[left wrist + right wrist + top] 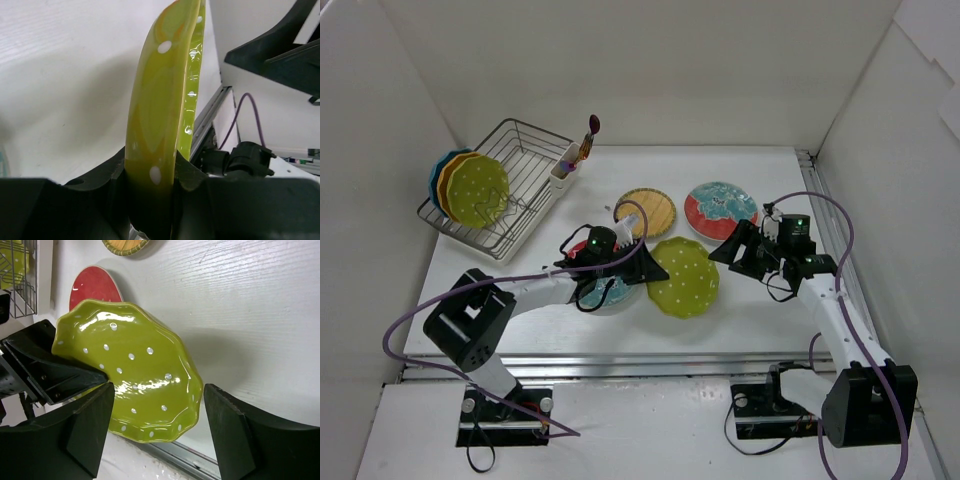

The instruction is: Load the bowls into the dish rack

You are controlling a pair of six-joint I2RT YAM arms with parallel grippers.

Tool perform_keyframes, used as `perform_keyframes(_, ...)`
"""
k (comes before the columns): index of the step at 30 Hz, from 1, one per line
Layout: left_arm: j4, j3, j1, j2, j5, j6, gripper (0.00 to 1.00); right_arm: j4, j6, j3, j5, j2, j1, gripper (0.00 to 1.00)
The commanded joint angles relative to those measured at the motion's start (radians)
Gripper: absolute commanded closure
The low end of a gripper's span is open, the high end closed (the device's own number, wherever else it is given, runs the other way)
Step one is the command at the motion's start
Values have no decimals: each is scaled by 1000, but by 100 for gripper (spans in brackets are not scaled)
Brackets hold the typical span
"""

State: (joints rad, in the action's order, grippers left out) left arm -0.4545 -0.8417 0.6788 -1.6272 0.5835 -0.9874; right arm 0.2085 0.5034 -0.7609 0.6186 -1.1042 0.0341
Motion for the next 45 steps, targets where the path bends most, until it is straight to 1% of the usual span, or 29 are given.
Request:
perform_keyframes(1, -66, -80, -25, 141, 22, 47, 100, -52, -2, -14, 26, 20, -3, 30)
perform_keyframes(2, -56, -79, -25, 151, 21, 64, 100, -54, -3, -14, 26, 24, -6, 29)
perform_keyframes(5, 3, -92, -71, 213, 21, 113, 100, -54, -9, -31, 29, 30, -19, 27)
perform_keyframes(7, 80, -123, -108, 239, 35, 148, 100, -54, -12, -49, 21, 38, -20, 25)
perform_keyframes(9, 175, -171, -145, 286, 42, 216, 100, -54, -25, -66, 0, 50, -20, 24)
perform_keyframes(10, 215, -189, -154, 305, 38, 284, 100, -54, -26, -69, -13, 53, -22, 24)
perform_keyframes(11, 315, -238, -154, 343, 6, 329, 100, -52, -28, -71, -22, 58, -20, 24)
perform_keyframes(13, 413, -289, -185, 377, -36, 427, 100, -54, -45, -71, -23, 69, -20, 23)
perform_keyframes(14, 506, -336, -197, 412, -78, 531, 100, -54, -51, -69, -25, 70, -19, 23)
perform_keyframes(16, 563, -370, -226, 446, -112, 617, 100, -54, -69, -58, -26, 69, -20, 23)
perform_keyframes(17, 598, -399, -266, 479, -143, 686, 100, -54, -75, -54, -25, 69, -19, 23)
perform_keyframes(18, 611, -410, -289, 501, -158, 720, 100, -54, -81, -51, -25, 63, -19, 23)
perform_keyframes(19, 619, -421, -307, 513, -178, 754, 100, -57, -88, -43, -25, 63, -20, 23)
perform_keyframes(20, 625, -439, -346, 544, -219, 827, 100, -60, -91, -40, -22, 60, -22, 23)
perform_keyframes(22, 622, -454, -380, 576, -286, 889, 100, -70, -91, -37, -8, 52, -22, 23)
perform_keyframes(24, 622, -491, -433, 581, -364, 987, 100, -77, -91, -38, 6, 46, -20, 23)
perform_keyframes(26, 619, -540, -472, 567, -396, 1076, 100, -78, -91, -40, 12, 49, -22, 23)
perform_keyframes(27, 616, -554, -508, 558, -407, 1137, 100, -78, -92, -40, 13, 49, -19, 23)
perform_keyframes(29, 585, -582, -542, 534, -416, 1197, 100, -81, -92, -37, 12, 53, -22, 23)
perform_keyframes(30, 571, -588, -582, 526, -415, 1246, 100, -81, -92, -37, 7, 56, -20, 23)
perform_keyframes(34, 513, -585, -677, 465, -363, 1369, 100, -81, -89, -31, 12, 52, -20, 23)
perform_keyframes(36, 462, -573, -719, 431, -329, 1398, 100, -84, -86, -31, 23, 41, -20, 23)
perform_keyframes(37, 411, -567, -766, 419, -305, 1412, 100, -84, -88, -31, 30, 37, -22, 23)
perform_keyframes(40, 369, -577, -843, 360, -238, 1428, 100, -92, -83, -31, 55, 14, -20, 23)
perform_keyframes(41, 367, -586, -857, 343, -203, 1435, 100, -90, -83, -31, 62, 1, -19, 23)
perform_keyframes(45, 349, -608, -898, 255, -156, 1484, 100, -92, -83, -28, 73, -20, -20, 23)
